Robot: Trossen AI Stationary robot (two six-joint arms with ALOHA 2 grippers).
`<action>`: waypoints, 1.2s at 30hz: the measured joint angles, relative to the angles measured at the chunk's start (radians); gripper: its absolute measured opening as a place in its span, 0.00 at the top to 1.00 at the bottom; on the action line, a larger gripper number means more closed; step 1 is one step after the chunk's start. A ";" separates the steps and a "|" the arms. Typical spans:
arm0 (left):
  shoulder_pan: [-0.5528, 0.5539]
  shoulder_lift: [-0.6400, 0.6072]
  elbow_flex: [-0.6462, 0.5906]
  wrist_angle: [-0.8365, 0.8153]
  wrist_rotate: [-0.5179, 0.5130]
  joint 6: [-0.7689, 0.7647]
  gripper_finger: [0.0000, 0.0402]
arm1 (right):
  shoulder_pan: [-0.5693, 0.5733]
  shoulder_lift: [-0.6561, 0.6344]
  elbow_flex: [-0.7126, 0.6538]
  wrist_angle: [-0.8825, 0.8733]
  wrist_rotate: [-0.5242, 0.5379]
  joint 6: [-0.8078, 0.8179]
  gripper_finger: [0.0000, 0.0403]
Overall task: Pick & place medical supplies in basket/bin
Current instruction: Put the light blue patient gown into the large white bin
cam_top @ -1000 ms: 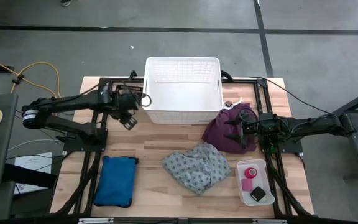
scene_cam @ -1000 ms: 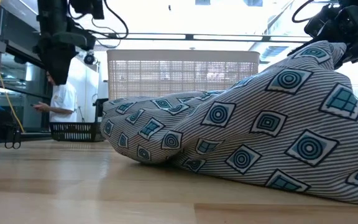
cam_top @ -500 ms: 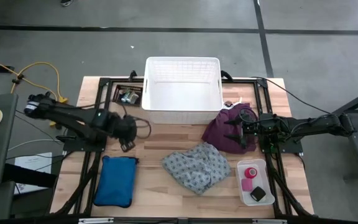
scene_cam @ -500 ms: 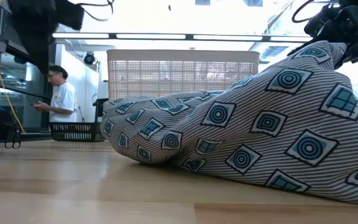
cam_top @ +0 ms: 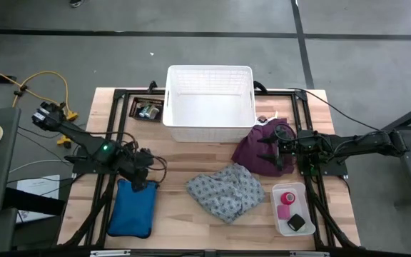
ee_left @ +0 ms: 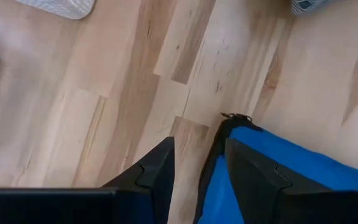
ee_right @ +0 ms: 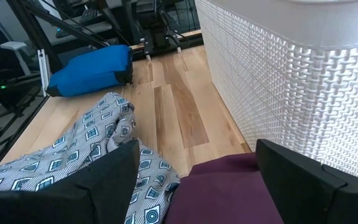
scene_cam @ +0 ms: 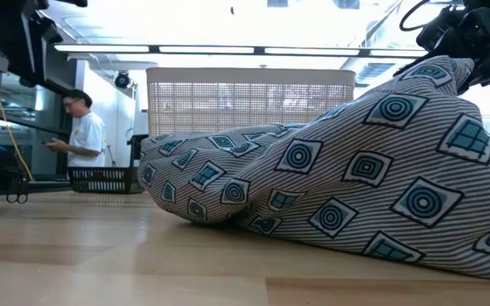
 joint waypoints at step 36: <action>0.001 -0.003 0.000 0.378 -0.138 0.521 0.66 | 0.000 0.000 0.000 0.000 0.000 0.000 0.23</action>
